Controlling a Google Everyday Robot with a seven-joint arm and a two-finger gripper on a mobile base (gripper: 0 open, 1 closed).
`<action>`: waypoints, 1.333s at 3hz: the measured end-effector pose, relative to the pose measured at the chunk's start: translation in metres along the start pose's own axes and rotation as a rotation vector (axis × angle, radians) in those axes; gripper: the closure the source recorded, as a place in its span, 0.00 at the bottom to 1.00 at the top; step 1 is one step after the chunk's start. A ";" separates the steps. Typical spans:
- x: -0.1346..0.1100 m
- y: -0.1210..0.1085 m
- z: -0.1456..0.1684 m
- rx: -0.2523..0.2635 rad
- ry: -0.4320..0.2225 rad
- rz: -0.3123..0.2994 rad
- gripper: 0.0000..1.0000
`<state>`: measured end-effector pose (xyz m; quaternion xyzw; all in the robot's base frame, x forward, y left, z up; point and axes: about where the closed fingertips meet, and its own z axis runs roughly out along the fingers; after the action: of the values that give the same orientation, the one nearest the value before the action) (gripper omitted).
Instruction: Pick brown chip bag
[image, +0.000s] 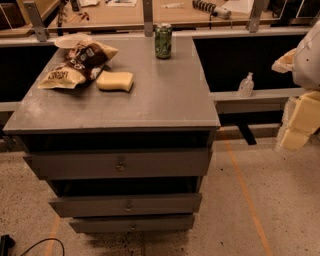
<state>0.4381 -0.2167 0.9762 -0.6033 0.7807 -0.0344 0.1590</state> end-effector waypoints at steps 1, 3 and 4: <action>0.000 0.000 0.000 0.000 0.000 0.000 0.00; -0.132 -0.041 0.008 0.078 -0.424 0.012 0.00; -0.200 -0.041 0.024 0.111 -0.509 0.043 0.00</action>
Offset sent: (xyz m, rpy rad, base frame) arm 0.0771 0.0993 0.0416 0.4447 -0.2375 0.1132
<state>0.5276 -0.0337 1.0051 -0.5660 0.7253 0.0792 0.3838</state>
